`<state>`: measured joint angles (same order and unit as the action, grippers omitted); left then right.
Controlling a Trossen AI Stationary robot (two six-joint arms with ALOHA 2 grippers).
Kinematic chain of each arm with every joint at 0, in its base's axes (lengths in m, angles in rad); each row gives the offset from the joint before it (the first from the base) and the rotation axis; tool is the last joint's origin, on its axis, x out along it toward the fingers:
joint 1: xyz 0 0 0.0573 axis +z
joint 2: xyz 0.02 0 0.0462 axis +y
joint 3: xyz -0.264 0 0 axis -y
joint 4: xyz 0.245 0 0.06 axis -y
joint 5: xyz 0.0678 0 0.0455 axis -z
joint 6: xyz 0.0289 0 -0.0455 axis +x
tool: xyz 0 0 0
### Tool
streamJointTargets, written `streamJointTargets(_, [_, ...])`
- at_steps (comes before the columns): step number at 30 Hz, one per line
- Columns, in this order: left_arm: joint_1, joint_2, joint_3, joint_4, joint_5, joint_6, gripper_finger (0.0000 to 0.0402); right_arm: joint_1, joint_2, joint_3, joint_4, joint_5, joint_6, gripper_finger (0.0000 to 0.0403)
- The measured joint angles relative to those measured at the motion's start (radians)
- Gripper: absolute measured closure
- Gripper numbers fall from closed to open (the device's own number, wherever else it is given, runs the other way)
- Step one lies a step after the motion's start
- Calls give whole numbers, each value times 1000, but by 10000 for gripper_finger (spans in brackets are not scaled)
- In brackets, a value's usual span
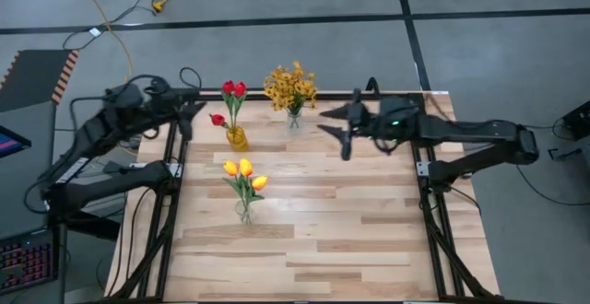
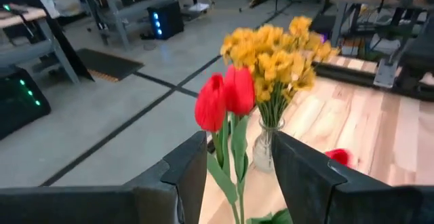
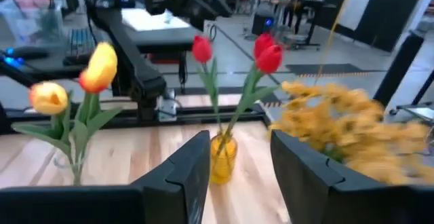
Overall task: Sort flowers into vase by color
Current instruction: Return to Home Position
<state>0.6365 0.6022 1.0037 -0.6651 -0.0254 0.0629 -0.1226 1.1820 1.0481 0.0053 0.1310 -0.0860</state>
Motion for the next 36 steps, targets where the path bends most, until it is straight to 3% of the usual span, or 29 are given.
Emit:
streamJointTargets(8, [0, -112, 115, -150, 3, -1, 248, -50, -232, 1, -236, 0, 56, 268])
streamJointTargets(11, [0, -191, 87, -208, 12, -34, 256, -57, -291, -8, -339, 1, 68, 297])
streamJointTargets(15, [-1, -329, -8, -220, 116, -71, 301, -47, -347, -93, -396, 0, 68, 352])
streamJointTargets(18, [0, -438, -102, -211, 126, -130, 354, -47, -380, -195, -323, -1, 69, 386])
streamJointTargets(21, [0, -542, -229, -147, 150, -170, 393, -48, -407, -325, -162, -2, 104, 378])
streamJointTargets(25, [-1, -600, -375, -12, 275, -191, 397, -47, -411, -490, 58, -45, 158, 358])
streamJointTargets(31, [-4, -570, -542, 211, 346, -187, 401, -51, -410, -639, 258, -59, 177, 385])
streamJointTargets(36, [-17, -601, -652, 406, 369, -195, 401, -57, -413, -717, 382, -58, 200, 383])
